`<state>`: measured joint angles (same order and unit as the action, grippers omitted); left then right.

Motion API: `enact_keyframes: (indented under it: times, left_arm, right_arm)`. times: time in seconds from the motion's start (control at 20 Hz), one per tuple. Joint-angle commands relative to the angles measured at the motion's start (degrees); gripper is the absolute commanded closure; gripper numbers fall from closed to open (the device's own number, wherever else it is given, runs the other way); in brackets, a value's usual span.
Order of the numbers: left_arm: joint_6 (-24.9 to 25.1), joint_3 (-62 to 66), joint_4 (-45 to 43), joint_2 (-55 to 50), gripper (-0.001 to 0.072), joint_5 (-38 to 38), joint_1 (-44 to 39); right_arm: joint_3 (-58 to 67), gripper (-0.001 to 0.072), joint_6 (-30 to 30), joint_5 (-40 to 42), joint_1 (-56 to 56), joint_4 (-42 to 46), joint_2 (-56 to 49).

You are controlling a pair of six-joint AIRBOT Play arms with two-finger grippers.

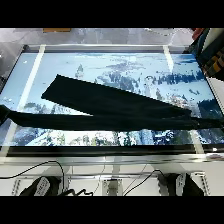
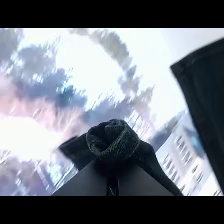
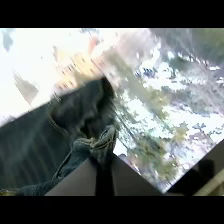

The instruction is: Fold the clothes and pants, and hang the long-sleeved shirts on hangers.

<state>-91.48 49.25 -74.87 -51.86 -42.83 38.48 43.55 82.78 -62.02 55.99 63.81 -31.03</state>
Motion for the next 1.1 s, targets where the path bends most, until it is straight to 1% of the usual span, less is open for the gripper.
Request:
enact_keyframes:
  times: [0.0,0.15,0.25,0.35,0.4,0.5,0.55,0.6,0.65,0.8,0.9,1.05]
  left_arm:
    - [0.1,2.4,2.8,-3.6,0.0687,8.1,-3.8]
    - [0.3,9.8,2.7,-14.2,0.0687,9.7,-12.7]
    - [0.2,17.1,2.2,-23.1,0.0687,12.0,-18.3]
    - [0.2,24.3,1.9,-31.2,0.0687,11.7,-21.7]
    - [-1.0,27.1,1.9,-35.1,0.0687,11.1,-22.7]
    - [-6.4,30.6,1.9,-40.6,0.0686,9.4,-23.1]
    - [-9.4,30.9,1.9,-42.1,0.0686,9.4,-23.1]
    - [-11.3,30.9,1.9,-42.9,0.0686,9.6,-22.8]
    - [-11.9,31.0,1.9,-43.5,0.0685,10.3,-22.8]
    - [-11.8,31.1,2.1,-43.7,0.0685,14.7,-23.5]
    - [-12.0,31.1,2.3,-43.7,0.0685,20.2,-23.9]
    - [-12.8,31.1,5.7,-44.0,0.0685,28.8,-25.3]
  right_arm:
    - [0.3,0.0669,3.8,3.7,0.0,-1.3,1.2]
    - [0.3,0.0669,5.7,4.8,0.0,-5.4,-2.7]
    - [0.3,0.0668,5.7,5.5,0.0,-8.7,-6.6]
    - [0.3,0.0668,5.8,7.4,-1.4,-9.4,-11.4]
    - [0.3,0.0668,6.9,8.8,-2.7,-9.5,-13.9]
    - [0.3,0.0668,9.1,13.6,-6.9,-10.4,-19.8]
    - [0.3,0.0668,9.9,17.4,-9.7,-10.7,-22.9]
    - [0.3,0.0669,10.6,21.4,-12.6,-11.3,-26.0]
    - [0.3,0.0668,11.7,25.0,-14.9,-11.7,-28.5]
    - [0.3,0.0669,17.8,37.0,-21.8,-11.7,-35.5]
    - [0.3,0.0668,23.8,43.0,-24.5,-11.8,-38.3]
    - [0.3,0.0668,36.4,50.1,-25.9,-11.8,-39.1]
